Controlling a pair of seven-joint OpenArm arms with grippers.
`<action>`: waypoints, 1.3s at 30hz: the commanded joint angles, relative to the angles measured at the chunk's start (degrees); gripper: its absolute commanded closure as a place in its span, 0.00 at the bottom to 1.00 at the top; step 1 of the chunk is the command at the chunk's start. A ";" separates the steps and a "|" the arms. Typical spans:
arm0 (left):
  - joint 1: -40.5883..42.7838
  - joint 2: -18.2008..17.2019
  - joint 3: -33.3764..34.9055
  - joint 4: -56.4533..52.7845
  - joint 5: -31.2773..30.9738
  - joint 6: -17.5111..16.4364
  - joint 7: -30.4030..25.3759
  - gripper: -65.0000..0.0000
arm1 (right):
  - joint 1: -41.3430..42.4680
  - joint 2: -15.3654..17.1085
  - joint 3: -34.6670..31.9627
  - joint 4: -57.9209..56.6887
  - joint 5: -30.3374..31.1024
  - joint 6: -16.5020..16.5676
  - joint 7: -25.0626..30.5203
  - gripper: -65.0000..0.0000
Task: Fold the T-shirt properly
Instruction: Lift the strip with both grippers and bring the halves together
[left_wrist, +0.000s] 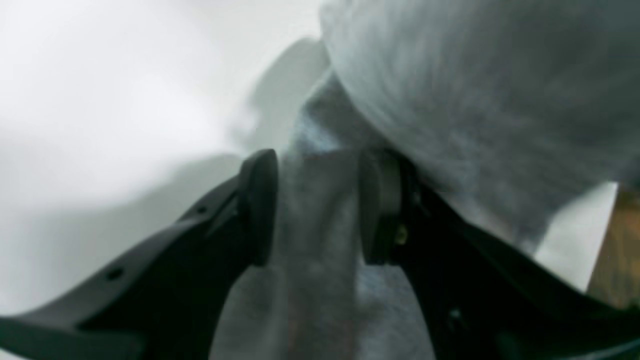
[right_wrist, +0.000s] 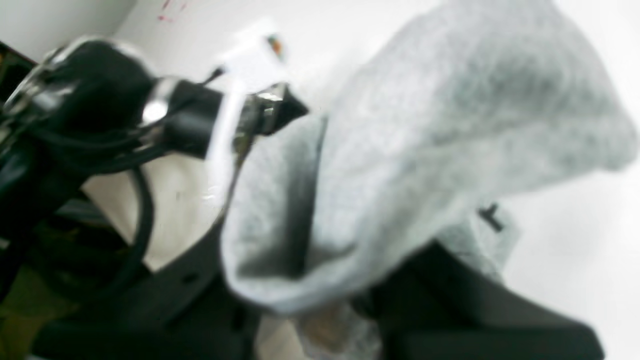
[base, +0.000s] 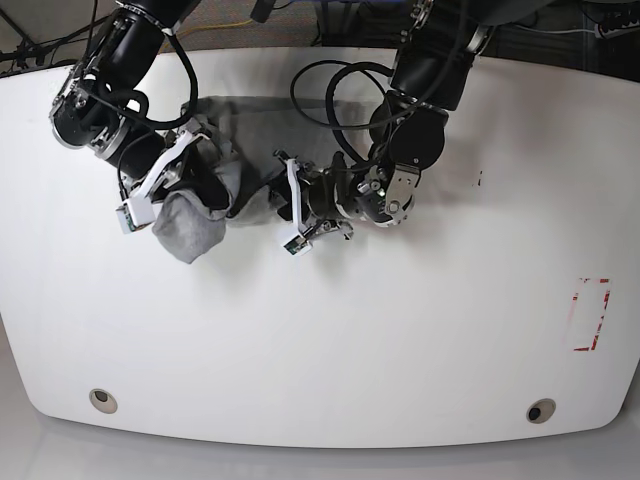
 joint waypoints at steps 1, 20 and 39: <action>-0.52 0.33 -2.22 6.50 -0.97 0.02 -1.19 0.62 | 0.64 0.16 -0.09 0.96 2.26 0.08 1.67 0.98; 20.58 -12.05 -7.32 29.27 -1.14 -5.65 4.35 0.62 | 1.52 -1.34 -4.92 0.96 2.17 0.08 1.67 0.98; 18.21 -11.96 -7.24 14.15 -1.05 -5.65 1.62 0.62 | 1.08 -2.57 -15.29 0.34 -2.66 0.08 3.25 0.98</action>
